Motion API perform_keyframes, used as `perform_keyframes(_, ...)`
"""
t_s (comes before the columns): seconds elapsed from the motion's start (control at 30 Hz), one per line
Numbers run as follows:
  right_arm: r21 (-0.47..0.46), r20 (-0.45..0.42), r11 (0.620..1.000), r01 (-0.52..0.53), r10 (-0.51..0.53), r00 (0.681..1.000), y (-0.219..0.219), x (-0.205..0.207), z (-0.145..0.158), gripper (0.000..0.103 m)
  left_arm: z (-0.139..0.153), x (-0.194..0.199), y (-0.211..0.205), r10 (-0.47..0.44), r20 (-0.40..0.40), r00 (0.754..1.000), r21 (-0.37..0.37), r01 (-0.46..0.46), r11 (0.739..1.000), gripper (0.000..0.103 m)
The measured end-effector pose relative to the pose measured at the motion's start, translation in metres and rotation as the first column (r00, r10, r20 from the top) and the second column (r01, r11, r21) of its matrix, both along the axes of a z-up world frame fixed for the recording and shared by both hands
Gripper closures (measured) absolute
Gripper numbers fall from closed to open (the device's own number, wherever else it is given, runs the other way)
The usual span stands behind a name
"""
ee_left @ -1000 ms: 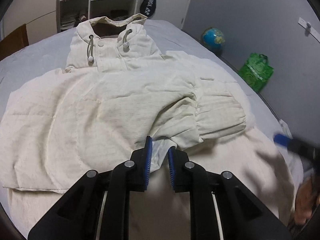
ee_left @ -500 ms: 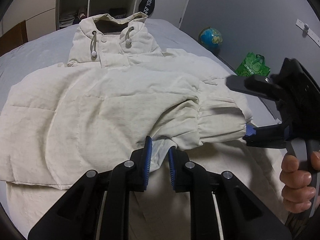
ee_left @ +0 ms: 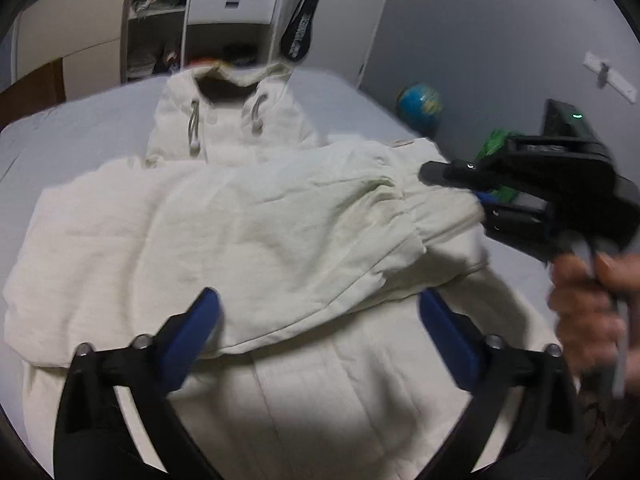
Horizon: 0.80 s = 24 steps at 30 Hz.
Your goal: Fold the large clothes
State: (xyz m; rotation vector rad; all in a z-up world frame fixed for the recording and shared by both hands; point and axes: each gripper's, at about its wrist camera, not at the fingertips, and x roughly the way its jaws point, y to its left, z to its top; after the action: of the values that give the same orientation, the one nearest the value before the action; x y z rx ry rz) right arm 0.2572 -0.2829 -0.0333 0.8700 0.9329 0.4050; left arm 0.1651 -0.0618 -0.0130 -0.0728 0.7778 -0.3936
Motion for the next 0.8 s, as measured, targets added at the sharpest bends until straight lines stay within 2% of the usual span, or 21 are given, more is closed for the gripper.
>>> perform_keyframes(0.2,-0.074,0.058,0.997,0.009,-0.004,0.998,-0.019,0.012,0.027,0.092,0.006,0.003,0.026,0.08,-0.007,0.997,0.005,-0.08,0.997,0.006)
perform_keyframes(0.37,-0.106,0.057,0.992,0.073,-0.068,0.996,-0.043,0.012,0.027,0.092,0.003,0.01,0.058,0.181,-0.029,0.983,0.065,-0.179,0.982,0.006)
perform_keyframes(0.57,-0.234,-0.02,0.968,0.091,-0.099,0.995,-0.055,0.014,-0.008,0.092,-0.015,0.024,0.108,0.355,-0.099,0.93,0.157,-0.338,0.928,0.006)
perform_keyframes(0.67,-0.292,-0.049,0.954,0.066,-0.084,0.995,-0.053,0.012,-0.025,0.092,-0.036,0.035,0.134,0.435,-0.181,0.882,0.231,-0.392,0.891,0.006)
perform_keyframes(0.7,-0.316,-0.054,0.948,0.049,-0.07,0.996,-0.051,0.012,-0.029,0.09,-0.045,0.04,0.142,0.437,-0.213,0.874,0.242,-0.386,0.89,0.006)
perform_keyframes(0.8,-0.391,-0.06,0.92,-0.018,-0.006,0.998,-0.038,0.011,-0.03,0.082,-0.052,0.047,0.152,0.427,-0.222,0.877,0.271,-0.365,0.891,0.006)
